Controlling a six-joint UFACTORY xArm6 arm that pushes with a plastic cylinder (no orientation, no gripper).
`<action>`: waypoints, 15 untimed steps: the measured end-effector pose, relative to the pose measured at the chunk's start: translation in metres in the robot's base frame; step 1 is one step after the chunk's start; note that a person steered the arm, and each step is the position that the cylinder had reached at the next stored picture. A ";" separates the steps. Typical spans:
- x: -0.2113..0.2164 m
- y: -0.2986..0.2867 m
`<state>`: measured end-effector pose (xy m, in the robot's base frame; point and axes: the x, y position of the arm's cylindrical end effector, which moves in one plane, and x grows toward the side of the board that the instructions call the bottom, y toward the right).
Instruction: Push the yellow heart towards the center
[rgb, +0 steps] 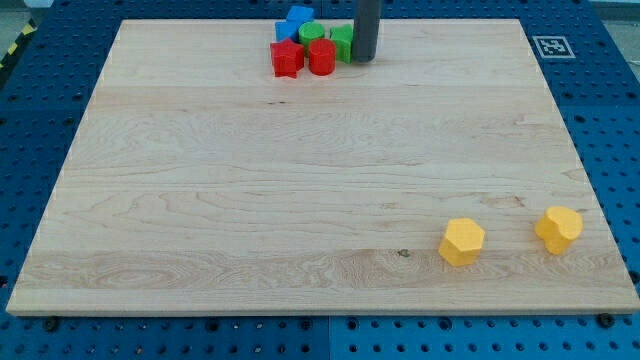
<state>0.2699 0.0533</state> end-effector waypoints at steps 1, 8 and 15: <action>-0.001 -0.011; 0.326 0.231; 0.248 0.136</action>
<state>0.5174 0.1890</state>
